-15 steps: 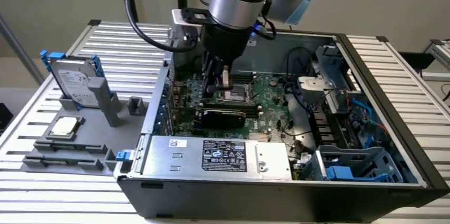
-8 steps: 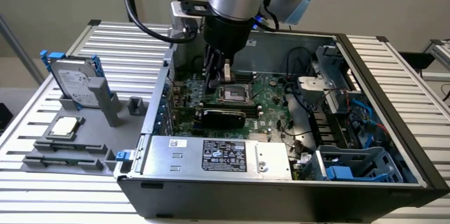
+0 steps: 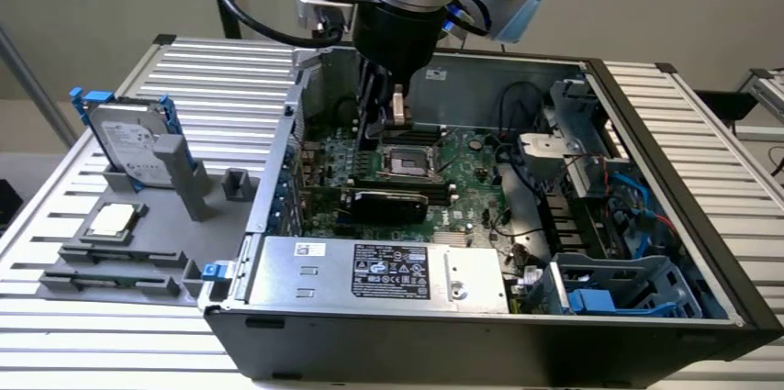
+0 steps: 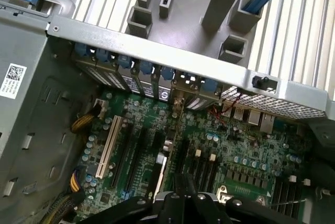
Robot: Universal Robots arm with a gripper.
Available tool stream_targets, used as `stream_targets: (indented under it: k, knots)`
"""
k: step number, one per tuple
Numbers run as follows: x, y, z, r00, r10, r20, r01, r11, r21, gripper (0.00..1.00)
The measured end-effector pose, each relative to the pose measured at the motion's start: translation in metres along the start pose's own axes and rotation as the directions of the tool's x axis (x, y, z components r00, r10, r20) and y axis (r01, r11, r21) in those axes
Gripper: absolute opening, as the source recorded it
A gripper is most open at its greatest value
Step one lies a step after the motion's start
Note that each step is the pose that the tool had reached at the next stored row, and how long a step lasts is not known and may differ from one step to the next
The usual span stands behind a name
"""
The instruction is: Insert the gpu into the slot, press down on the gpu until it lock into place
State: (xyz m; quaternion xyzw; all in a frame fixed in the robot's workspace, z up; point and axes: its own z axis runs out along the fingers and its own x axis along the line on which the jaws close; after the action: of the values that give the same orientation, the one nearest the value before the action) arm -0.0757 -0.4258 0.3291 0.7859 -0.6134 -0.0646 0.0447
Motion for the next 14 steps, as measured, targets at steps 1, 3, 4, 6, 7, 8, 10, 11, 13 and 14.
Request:
stream_targets:
  k: [1,3,4,6,7,8,10,11,13,14]
  knots:
    - [0.0,0.0,0.0001,1.0,0.0,-0.0006,0.0,1.0,0.0001,0.11]
    - [0.0,0.0,0.0,1.0,0.0,-0.0009,0.0,1.0,-0.0001,0.11]
    - [0.0,0.0,-0.0001,1.0,0.0,-0.001,0.0,1.0,-0.0003,0.11]
    - [0.0,0.0,-0.0001,1.0,0.0,-0.001,0.0,1.0,-0.0002,0.11]
    - [0.0,0.0,-0.0001,1.0,0.0,-0.001,0.0,1.0,-0.0003,0.11]
    - [0.0,0.0,-0.0001,1.0,0.0,-0.001,0.0,1.0,-0.0002,0.11]
    - [0.0,0.0,-0.0001,1.0,0.0,-0.001,0.0,1.0,-0.0003,0.11]
    - [0.0,0.0,-0.0001,1.0,0.0,-0.001,0.0,1.0,-0.0003,0.11]
    - [0.0,0.0,-0.0001,1.0,0.0,-0.001,0.0,1.0,-0.0003,0.11]
    - [0.0,0.0,-0.0001,1.0,0.0,-0.001,0.0,1.0,-0.0003,0.11]
